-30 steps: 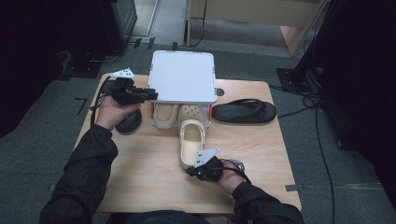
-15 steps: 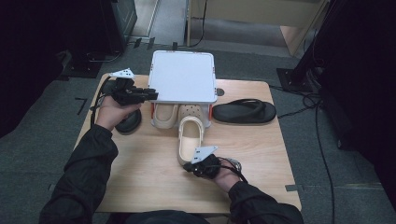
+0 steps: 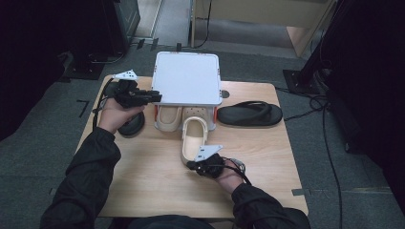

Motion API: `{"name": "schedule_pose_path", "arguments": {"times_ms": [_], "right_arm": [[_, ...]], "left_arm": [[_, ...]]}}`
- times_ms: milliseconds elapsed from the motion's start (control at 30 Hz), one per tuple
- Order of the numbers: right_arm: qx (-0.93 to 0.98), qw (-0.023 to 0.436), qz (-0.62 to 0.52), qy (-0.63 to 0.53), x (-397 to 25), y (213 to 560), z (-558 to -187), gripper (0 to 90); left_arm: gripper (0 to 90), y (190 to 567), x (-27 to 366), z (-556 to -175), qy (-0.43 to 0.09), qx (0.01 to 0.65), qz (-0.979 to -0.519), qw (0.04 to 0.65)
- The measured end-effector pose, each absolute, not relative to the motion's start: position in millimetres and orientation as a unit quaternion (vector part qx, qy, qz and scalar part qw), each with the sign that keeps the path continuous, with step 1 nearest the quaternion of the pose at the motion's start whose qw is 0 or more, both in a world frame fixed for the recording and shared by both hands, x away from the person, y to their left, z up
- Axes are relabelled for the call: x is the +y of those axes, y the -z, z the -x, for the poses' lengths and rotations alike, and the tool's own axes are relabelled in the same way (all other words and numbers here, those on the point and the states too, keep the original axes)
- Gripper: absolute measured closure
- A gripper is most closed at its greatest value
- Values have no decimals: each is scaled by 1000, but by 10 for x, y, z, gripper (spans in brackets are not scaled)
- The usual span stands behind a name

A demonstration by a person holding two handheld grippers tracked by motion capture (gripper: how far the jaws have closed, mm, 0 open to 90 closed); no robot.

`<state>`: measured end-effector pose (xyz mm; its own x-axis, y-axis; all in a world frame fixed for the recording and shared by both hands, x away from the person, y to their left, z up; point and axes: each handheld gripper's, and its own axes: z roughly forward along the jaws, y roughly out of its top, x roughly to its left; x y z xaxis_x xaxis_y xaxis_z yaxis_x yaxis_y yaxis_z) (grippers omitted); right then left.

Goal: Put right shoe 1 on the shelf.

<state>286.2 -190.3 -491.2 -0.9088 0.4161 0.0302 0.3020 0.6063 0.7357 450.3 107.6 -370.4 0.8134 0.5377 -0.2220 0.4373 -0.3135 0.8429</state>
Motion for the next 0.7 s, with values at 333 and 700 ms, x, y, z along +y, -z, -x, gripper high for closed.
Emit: {"name": "schedule_pose_path", "arguments": {"times_ms": [333, 700], "right_arm": [[888, 80, -202, -406, -1846, 4903, -2897, 875], [868, 80, -251, -421, -1884, 4818, -3127, 882]], "left_arm": [[720, 3705, 1071, -4502, -51, 301, -809, 502], [722, 3704, 1071, -4504, -51, 302, -809, 502]]}}
